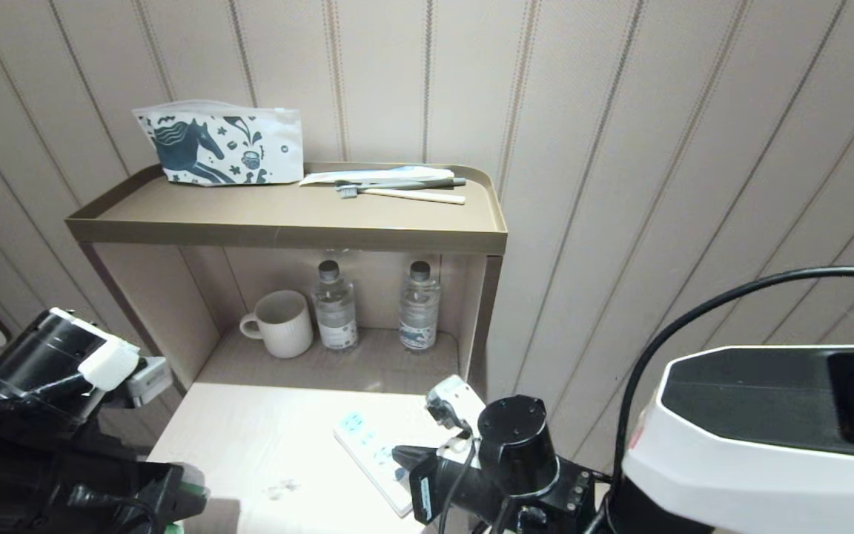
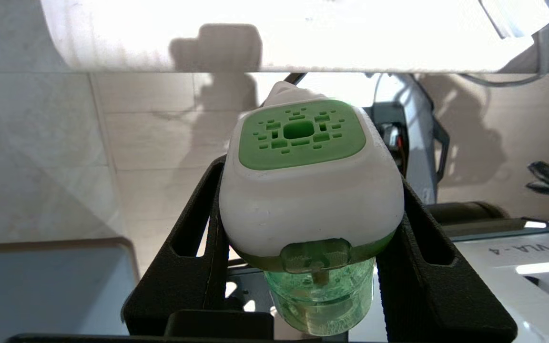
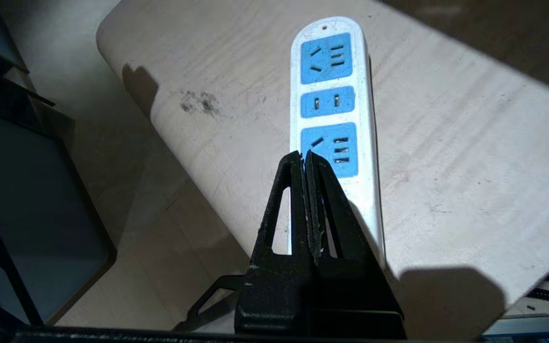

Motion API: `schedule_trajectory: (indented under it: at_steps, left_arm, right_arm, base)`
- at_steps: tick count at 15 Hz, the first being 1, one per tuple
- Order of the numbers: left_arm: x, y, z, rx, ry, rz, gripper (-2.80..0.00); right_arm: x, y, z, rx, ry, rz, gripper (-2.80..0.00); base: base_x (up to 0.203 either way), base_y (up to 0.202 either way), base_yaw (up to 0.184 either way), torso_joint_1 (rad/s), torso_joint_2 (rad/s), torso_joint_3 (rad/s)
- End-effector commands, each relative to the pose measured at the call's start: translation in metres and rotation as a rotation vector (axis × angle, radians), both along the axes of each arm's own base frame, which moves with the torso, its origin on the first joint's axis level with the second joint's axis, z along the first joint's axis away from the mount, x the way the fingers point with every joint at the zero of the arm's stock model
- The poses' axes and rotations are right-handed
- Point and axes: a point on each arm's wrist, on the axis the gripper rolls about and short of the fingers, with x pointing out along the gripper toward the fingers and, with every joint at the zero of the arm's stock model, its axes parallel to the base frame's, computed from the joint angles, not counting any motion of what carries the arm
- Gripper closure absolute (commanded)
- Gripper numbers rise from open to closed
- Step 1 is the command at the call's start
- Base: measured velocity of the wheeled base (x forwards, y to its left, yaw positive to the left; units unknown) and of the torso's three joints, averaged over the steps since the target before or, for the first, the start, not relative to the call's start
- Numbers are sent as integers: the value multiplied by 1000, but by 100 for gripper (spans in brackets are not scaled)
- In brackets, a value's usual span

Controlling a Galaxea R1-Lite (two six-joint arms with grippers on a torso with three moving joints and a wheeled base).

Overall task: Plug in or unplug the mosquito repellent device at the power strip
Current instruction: Place the mosquito repellent liquid on the table

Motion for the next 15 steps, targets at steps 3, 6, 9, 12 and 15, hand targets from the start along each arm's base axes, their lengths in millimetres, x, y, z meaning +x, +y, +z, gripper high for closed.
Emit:
schedule_trajectory:
  at_steps: [3,6,9,12,15]
  left_arm:
    - [-28,16,6,-35,-70,21,0]
    - [-36,27,9,-50,-99,77,0]
    - [-54,35,17,-79,-177,88,0]
    - [-92,54,28,-51,-332,152,0]
    - [-132,73,28,-15,-455,229,0]
  right_arm:
    - [-29,-38,64,91,-98,-8,0]
    - [-55,-71,96,50,-78,-15,0]
    - [-65,-94,116,-7,-14,-55,0]
    - [-88,-122,149,43,-80,-127,0]
    - [-129,-175,185,55,-166,-277,0]
  base:
    - [0,0,0,0,0,0]
    - [0,0,0,0,0,0]
    - [0,0,0,0,0,0]
    - [0,0,0,0,0,0]
    - [0,0,0,0,0,0]
